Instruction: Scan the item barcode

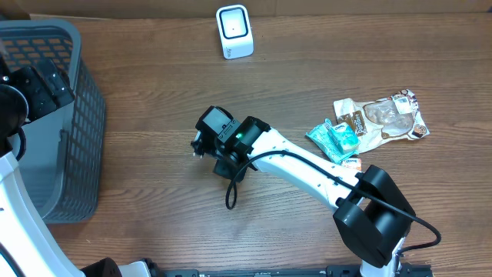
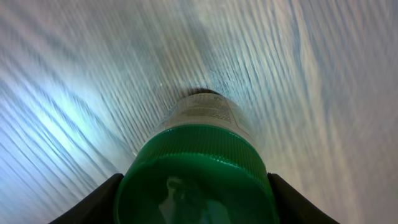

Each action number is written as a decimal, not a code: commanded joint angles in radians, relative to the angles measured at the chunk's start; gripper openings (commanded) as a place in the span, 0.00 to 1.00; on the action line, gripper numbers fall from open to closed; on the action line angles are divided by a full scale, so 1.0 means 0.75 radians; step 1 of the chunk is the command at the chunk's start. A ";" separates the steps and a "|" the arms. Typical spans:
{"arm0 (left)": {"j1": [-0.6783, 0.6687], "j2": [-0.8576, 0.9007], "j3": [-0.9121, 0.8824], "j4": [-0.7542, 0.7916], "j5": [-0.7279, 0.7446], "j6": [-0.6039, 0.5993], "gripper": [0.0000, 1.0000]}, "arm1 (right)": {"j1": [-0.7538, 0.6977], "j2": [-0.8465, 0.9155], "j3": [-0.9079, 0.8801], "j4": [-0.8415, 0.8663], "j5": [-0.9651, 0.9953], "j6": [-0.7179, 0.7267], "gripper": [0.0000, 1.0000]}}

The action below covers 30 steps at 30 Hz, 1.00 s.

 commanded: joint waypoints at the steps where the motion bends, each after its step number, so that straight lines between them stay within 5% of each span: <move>1: 0.006 0.002 0.009 0.005 -0.008 0.021 1.00 | -0.005 0.010 0.052 0.009 0.036 -0.509 0.35; 6: 0.006 0.002 0.009 0.005 -0.008 0.021 1.00 | -0.005 0.010 0.052 0.008 -0.020 -0.689 0.37; 11: 0.006 0.002 0.009 0.005 -0.008 0.021 1.00 | -0.005 0.010 0.052 0.010 -0.073 -0.724 0.50; 13: 0.006 0.002 0.009 0.005 -0.008 0.021 0.99 | -0.005 0.010 0.052 0.009 -0.093 -0.723 0.64; 14: 0.006 0.002 0.009 0.005 -0.008 0.021 1.00 | -0.005 0.010 0.052 0.011 -0.115 -0.708 0.83; 15: 0.006 0.002 0.009 0.005 -0.008 0.021 1.00 | -0.005 0.010 0.052 0.019 -0.134 -0.664 1.00; 30: 0.006 0.002 0.009 0.005 -0.008 0.021 0.99 | -0.049 0.008 0.242 -0.077 -0.107 0.555 1.00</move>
